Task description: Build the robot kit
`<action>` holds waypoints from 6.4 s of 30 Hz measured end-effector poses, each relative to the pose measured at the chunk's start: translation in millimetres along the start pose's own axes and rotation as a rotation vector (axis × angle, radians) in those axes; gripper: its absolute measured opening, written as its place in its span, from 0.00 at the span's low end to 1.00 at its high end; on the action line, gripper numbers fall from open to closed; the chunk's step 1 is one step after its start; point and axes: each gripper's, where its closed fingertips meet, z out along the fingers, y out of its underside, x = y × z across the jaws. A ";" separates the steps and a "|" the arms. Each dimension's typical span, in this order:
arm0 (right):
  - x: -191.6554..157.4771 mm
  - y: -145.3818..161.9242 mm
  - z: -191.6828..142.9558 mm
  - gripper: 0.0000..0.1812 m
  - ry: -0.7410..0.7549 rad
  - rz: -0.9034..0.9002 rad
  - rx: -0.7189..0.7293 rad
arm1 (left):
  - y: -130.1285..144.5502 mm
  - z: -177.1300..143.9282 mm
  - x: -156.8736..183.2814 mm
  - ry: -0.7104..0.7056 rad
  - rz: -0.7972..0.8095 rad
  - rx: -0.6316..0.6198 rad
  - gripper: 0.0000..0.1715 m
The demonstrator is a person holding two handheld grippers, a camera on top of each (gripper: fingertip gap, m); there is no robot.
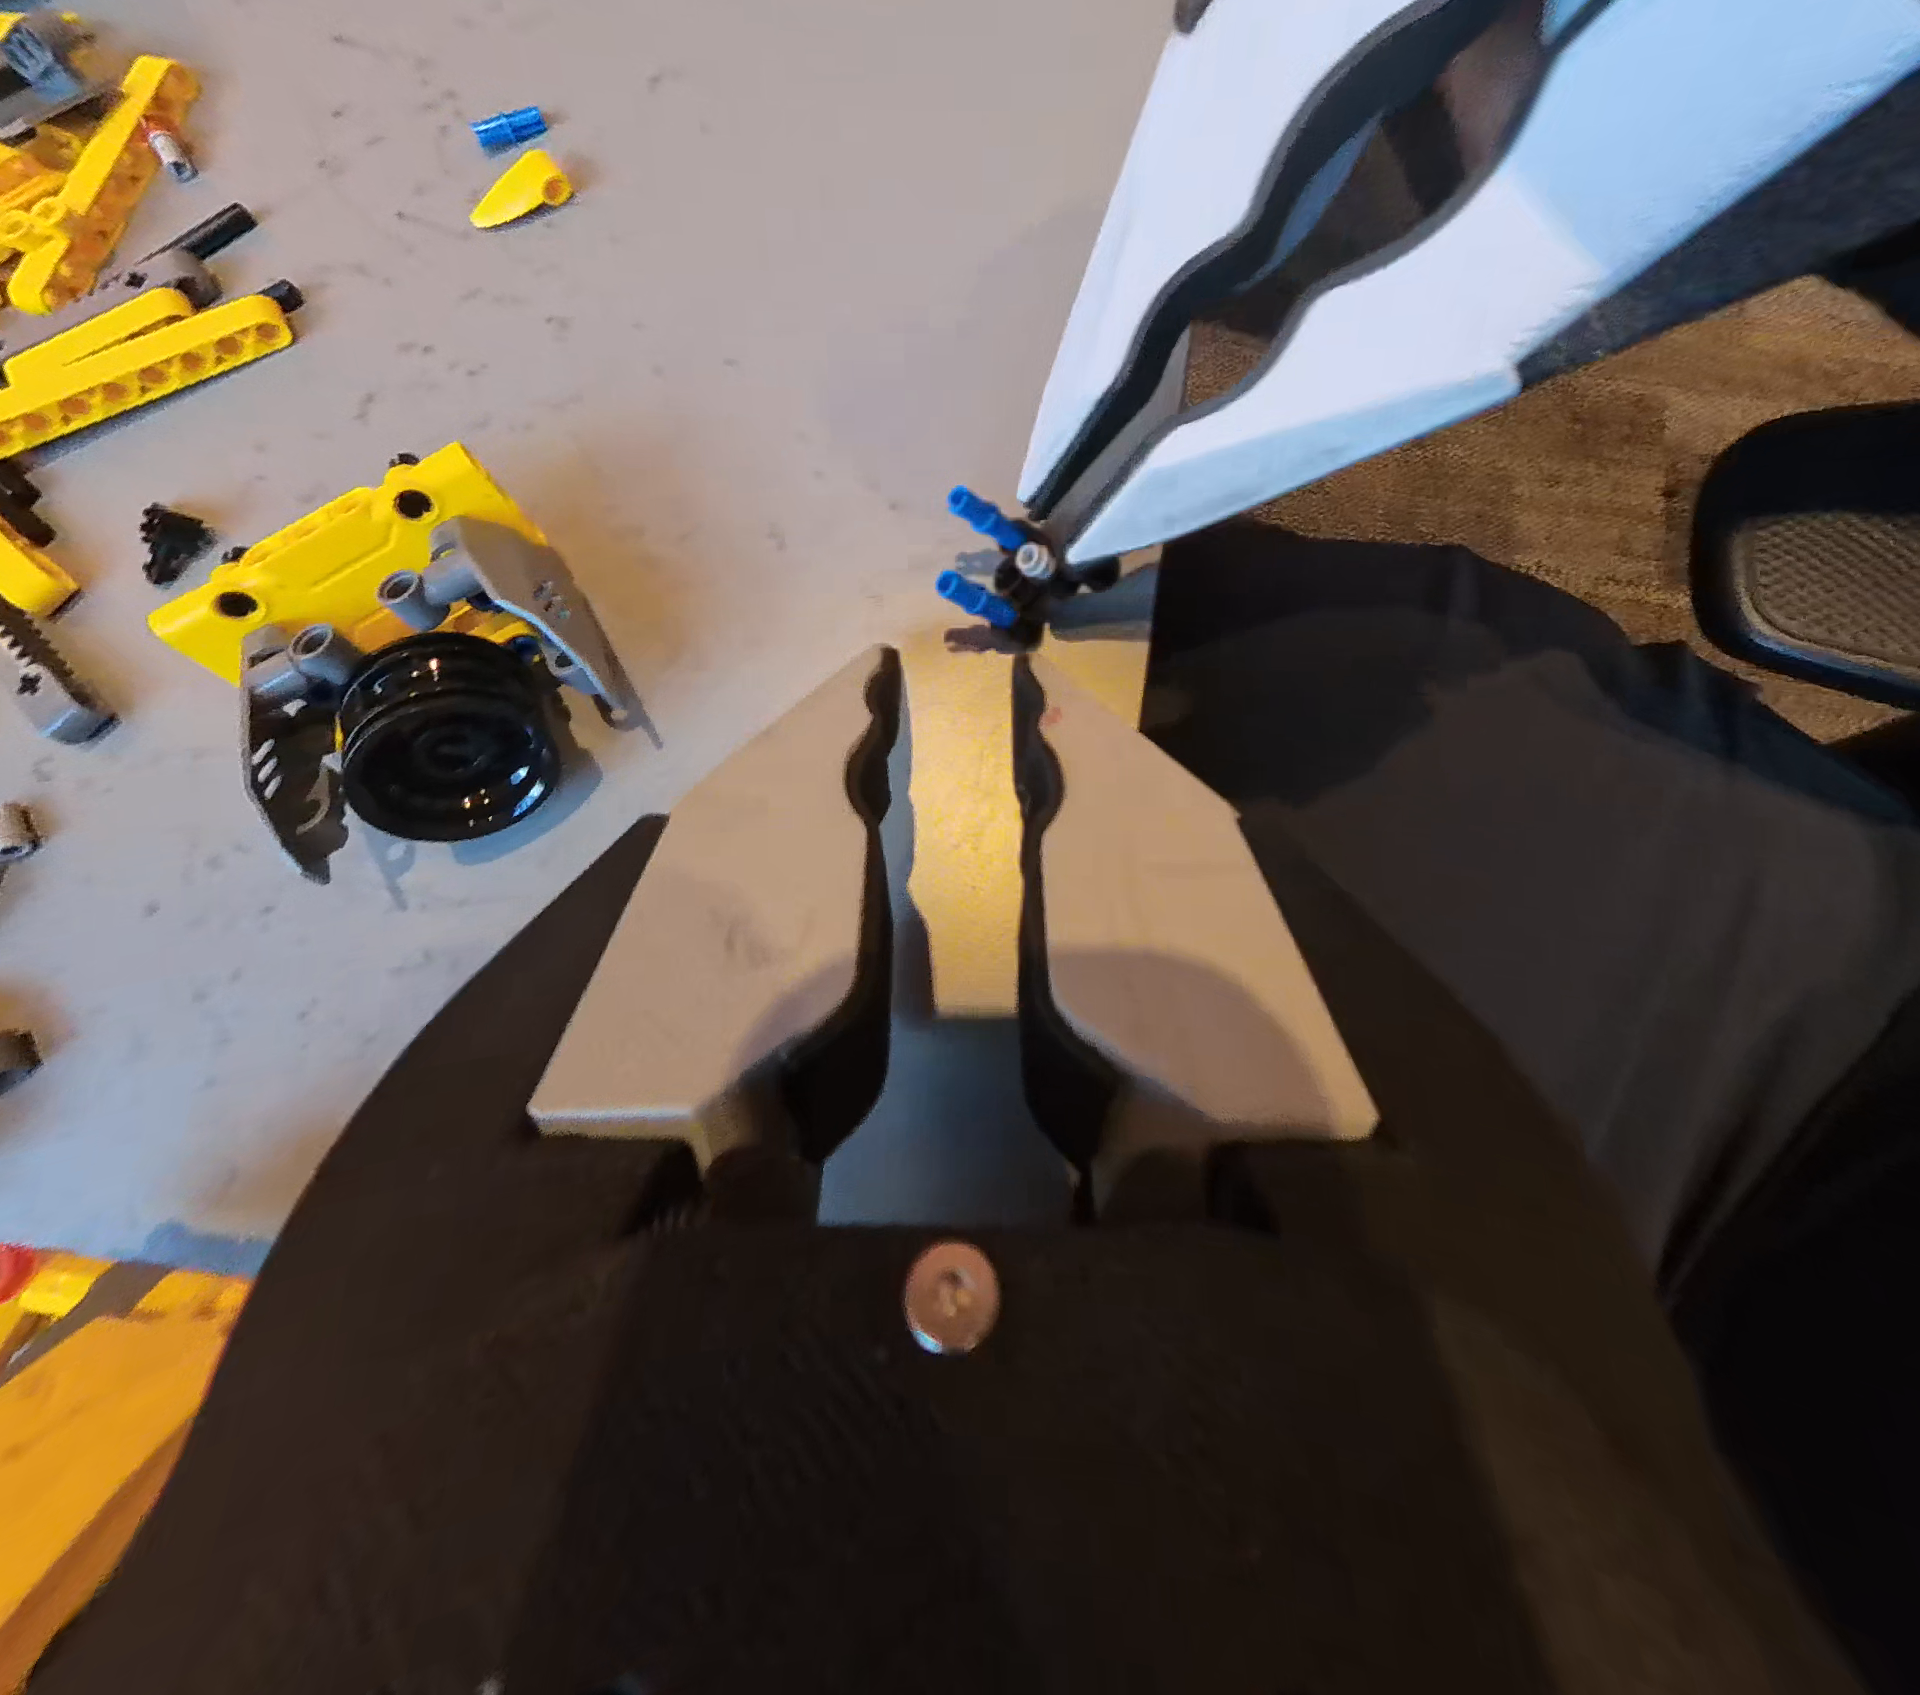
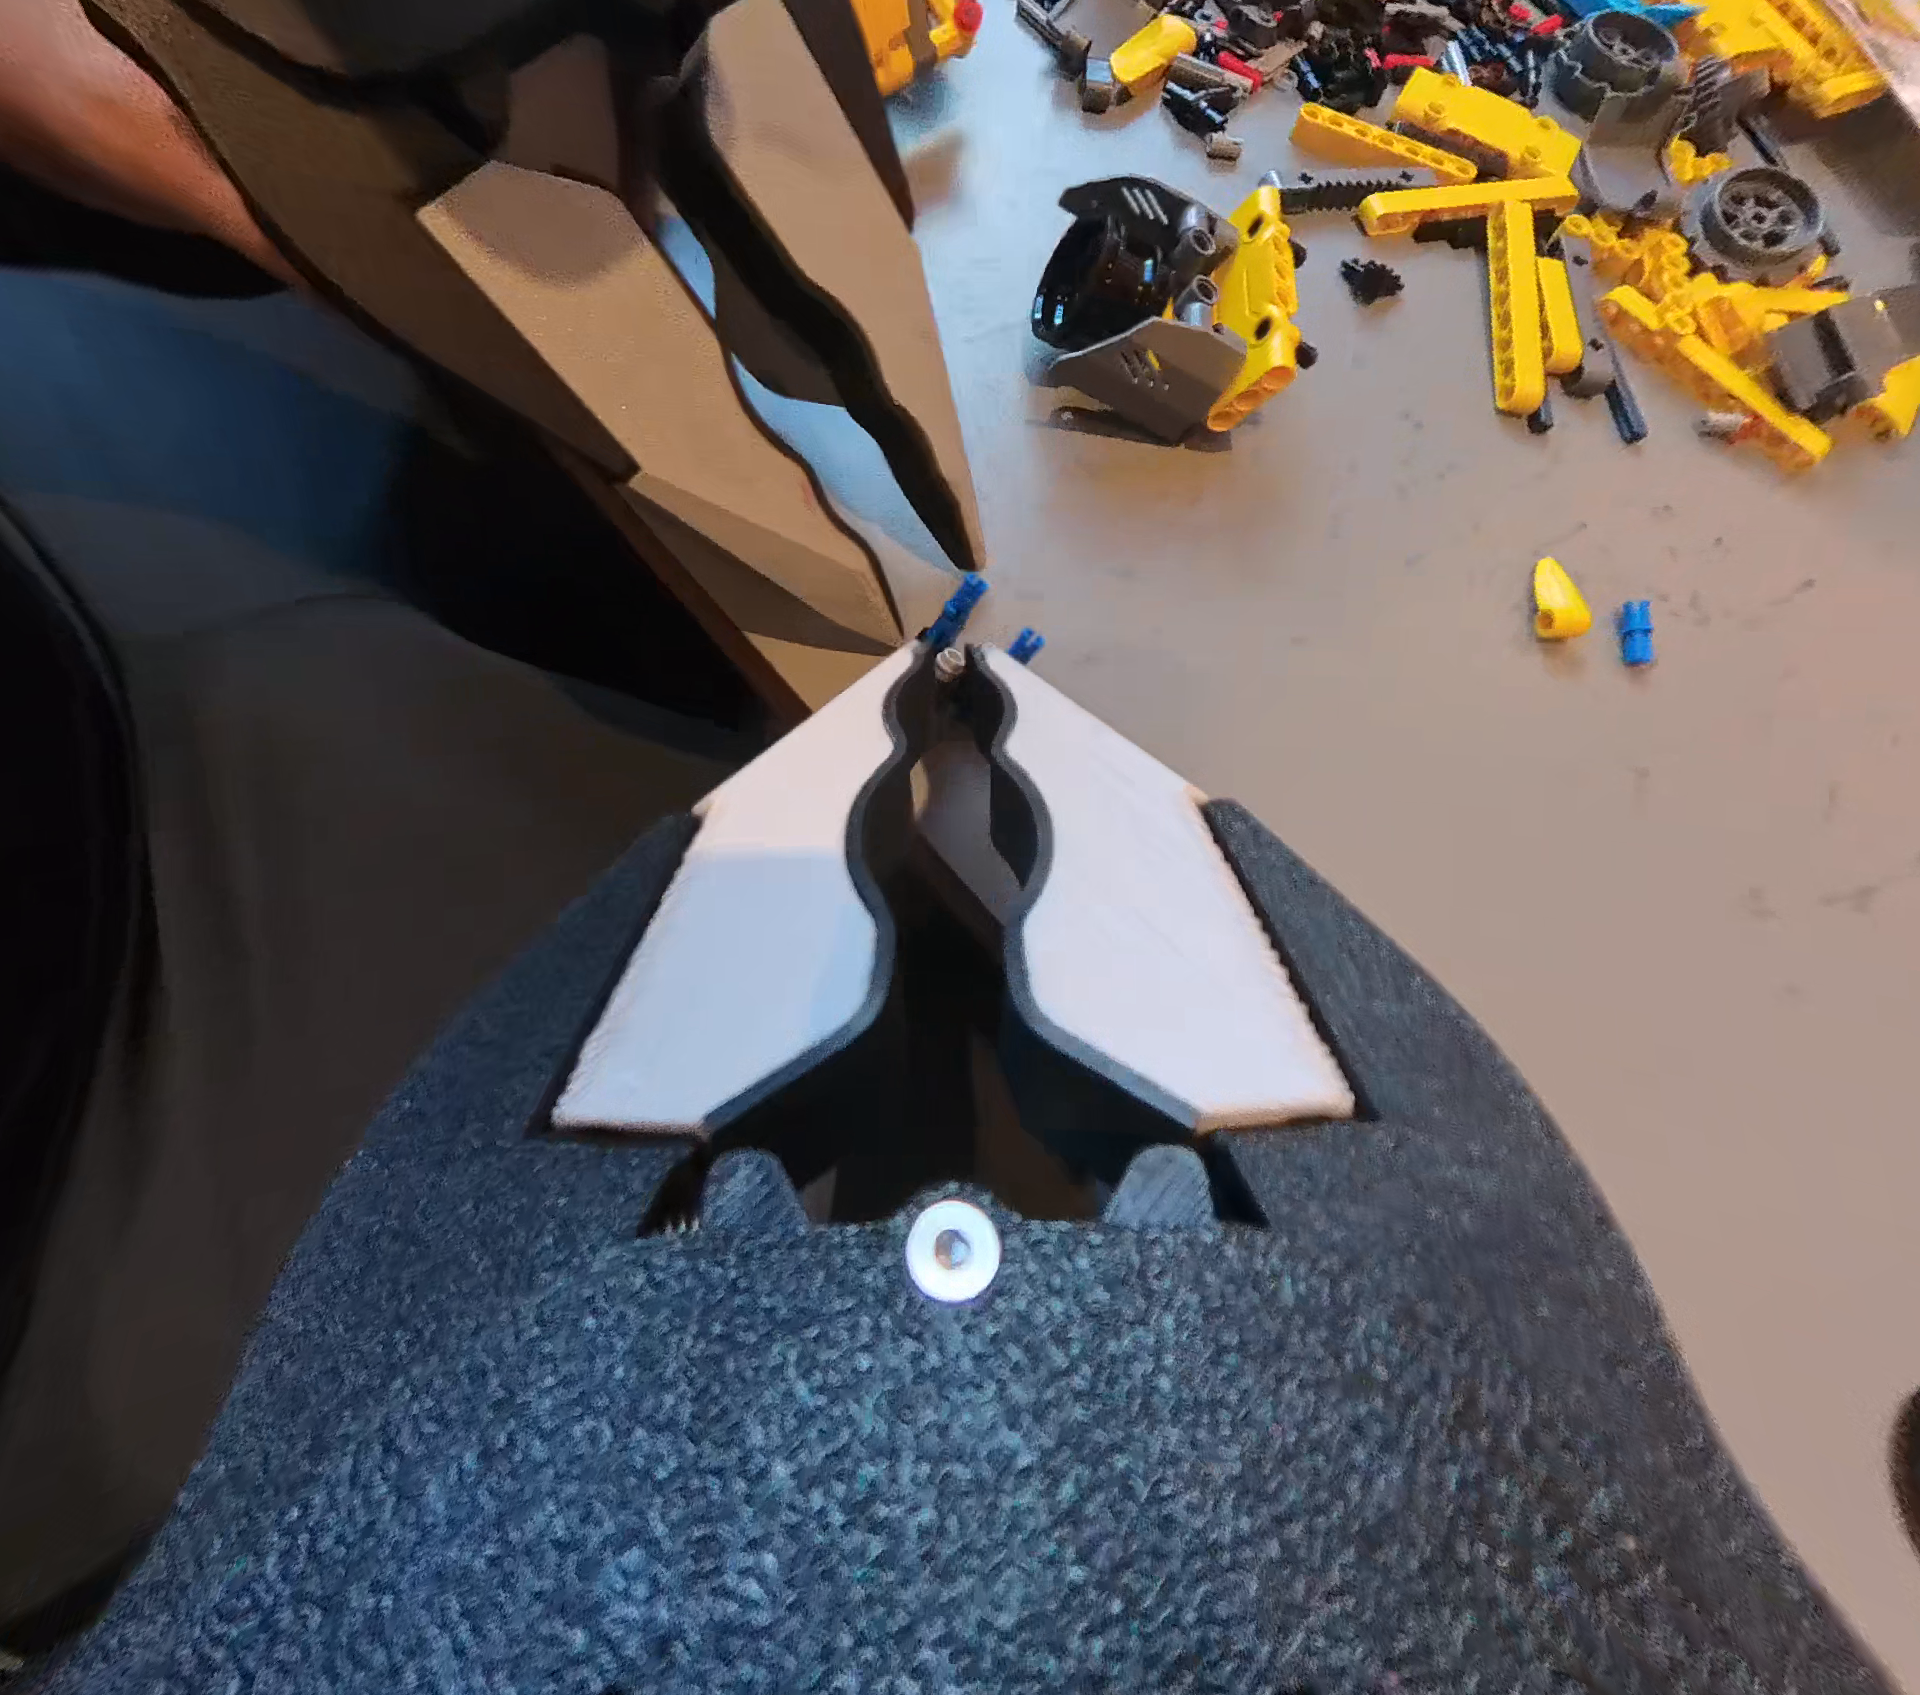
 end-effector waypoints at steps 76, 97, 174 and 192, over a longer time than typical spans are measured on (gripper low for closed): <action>-4.7 -2.9 3.6 0.13 -0.032 -0.115 -0.009 | -5.2 8.7 -14.2 -0.017 -0.086 -0.002 0.00; 26.9 -0.7 21.3 0.00 -0.023 -0.131 -0.158 | -12.8 16.5 -14.6 -0.005 -0.044 0.000 0.07; -10.5 -35.8 36.5 0.04 -0.027 0.095 0.209 | 114.3 -94.4 85.4 0.171 -0.002 0.030 0.23; 111.1 1.7 -13.5 0.05 0.350 0.247 0.094 | 128.0 -57.8 89.9 0.213 0.048 -0.085 0.22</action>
